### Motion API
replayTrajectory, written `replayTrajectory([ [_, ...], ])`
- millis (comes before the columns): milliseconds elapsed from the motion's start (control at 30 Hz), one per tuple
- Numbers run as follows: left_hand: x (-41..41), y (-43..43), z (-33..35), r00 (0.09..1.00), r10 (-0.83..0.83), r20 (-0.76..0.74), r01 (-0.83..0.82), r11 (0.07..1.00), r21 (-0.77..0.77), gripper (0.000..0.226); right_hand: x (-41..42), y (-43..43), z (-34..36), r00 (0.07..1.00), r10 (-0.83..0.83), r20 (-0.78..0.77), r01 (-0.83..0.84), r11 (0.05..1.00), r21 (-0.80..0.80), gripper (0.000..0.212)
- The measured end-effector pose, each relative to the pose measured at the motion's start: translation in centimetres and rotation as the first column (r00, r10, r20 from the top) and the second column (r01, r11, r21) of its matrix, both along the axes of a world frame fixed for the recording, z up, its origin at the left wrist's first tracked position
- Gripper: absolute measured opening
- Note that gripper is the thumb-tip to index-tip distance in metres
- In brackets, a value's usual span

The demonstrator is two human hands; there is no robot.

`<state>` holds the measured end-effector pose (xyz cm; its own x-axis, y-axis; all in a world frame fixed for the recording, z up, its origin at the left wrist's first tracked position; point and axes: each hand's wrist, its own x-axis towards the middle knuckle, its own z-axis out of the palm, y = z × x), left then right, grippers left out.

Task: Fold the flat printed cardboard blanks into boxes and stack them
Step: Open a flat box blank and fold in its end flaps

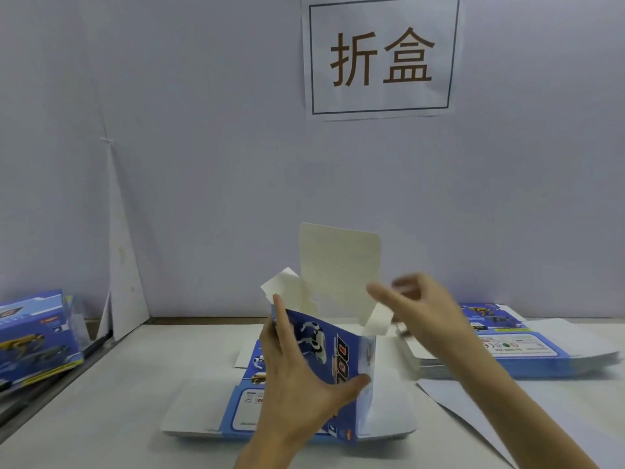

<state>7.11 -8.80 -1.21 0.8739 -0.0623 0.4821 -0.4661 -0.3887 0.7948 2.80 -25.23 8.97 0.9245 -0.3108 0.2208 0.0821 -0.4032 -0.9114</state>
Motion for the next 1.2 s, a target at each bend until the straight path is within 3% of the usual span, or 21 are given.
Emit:
replayTrajectory([
  [67, -0.1, -0.1, -0.1, 1.000, 0.026, -0.006, -0.025, 0.998, 0.052, 0.137, 0.6, 0.2, 2.7, 0.972, 0.099, 0.212, -0.072, 0.989, -0.133, 0.067],
  [100, -0.1, -0.3, -0.1, 0.999, 0.031, -0.008, -0.031, 0.997, 0.067, 0.135, 1.2, 0.6, 3.7, 0.953, 0.171, 0.251, -0.119, 0.971, -0.210, 0.066],
  [200, -0.1, -0.5, -0.1, 0.999, 0.036, -0.030, -0.034, 0.997, 0.072, 0.134, 4.4, 0.9, 5.1, 0.933, 0.189, 0.308, -0.068, 0.929, -0.365, 0.023],
  [267, -0.1, -0.4, -0.2, 0.999, 0.022, -0.033, -0.020, 0.997, 0.072, 0.138, 6.8, 0.0, 4.8, 0.945, 0.080, 0.317, -0.003, 0.972, -0.236, 0.011],
  [333, -0.1, -0.4, -0.3, 1.000, 0.006, -0.031, -0.003, 0.996, 0.085, 0.140, 8.2, -1.4, 3.4, 0.992, -0.041, 0.118, 0.033, 0.997, 0.068, 0.010],
  [367, -0.1, -0.5, -0.3, 1.000, -0.002, -0.028, 0.004, 0.996, 0.089, 0.140, 8.4, -1.9, 2.3, 0.996, -0.063, -0.065, 0.073, 0.982, 0.172, 0.012],
  [433, 0.0, -0.6, -0.3, 1.000, -0.009, -0.016, 0.011, 0.996, 0.086, 0.139, 8.1, -2.0, -1.1, 0.910, 0.023, -0.414, 0.046, 0.987, 0.154, 0.022],
  [467, 0.0, -0.7, -0.4, 1.000, -0.009, -0.012, 0.010, 0.996, 0.084, 0.139, 7.9, -1.8, -2.8, 0.859, 0.092, -0.504, -0.005, 0.985, 0.171, 0.026],
  [533, 0.1, -0.7, -0.4, 1.000, 0.003, -0.005, -0.003, 0.997, 0.074, 0.141, 7.5, -1.3, -4.3, 0.819, 0.198, -0.539, -0.032, 0.953, 0.301, 0.023],
  [633, 0.0, -0.7, -0.3, 1.000, 0.029, 0.009, -0.030, 0.997, 0.073, 0.138, 8.0, -1.7, -2.8, 0.896, 0.147, -0.420, -0.020, 0.956, 0.294, 0.013],
  [767, 0.1, -0.5, -0.3, 0.999, 0.039, -0.014, -0.038, 0.995, 0.097, 0.139, 8.4, -2.3, 0.7, 0.997, 0.061, -0.041, -0.051, 0.975, 0.215, 0.009],
  [900, 0.2, -0.6, -0.4, 0.999, 0.051, -0.007, -0.050, 0.993, 0.110, 0.138, 8.5, -2.6, 2.2, 0.968, 0.110, 0.227, -0.082, 0.988, -0.127, 0.015],
  [1000, 0.2, -0.6, -0.3, 0.999, 0.048, 0.001, -0.047, 0.993, 0.112, 0.139, 8.5, -2.3, 2.1, 0.916, 0.138, 0.377, -0.036, 0.964, -0.265, 0.019],
  [1133, 0.0, -0.6, -0.2, 0.999, 0.052, -0.017, -0.050, 0.991, 0.122, 0.138, 7.9, -1.5, 2.3, 0.879, 0.147, 0.453, 0.001, 0.950, -0.311, 0.010],
  [1200, -0.2, -0.7, -0.1, 0.998, 0.059, -0.024, -0.056, 0.991, 0.121, 0.137, 7.5, -0.8, 3.0, 0.905, 0.143, 0.401, -0.066, 0.977, -0.200, 0.021],
])
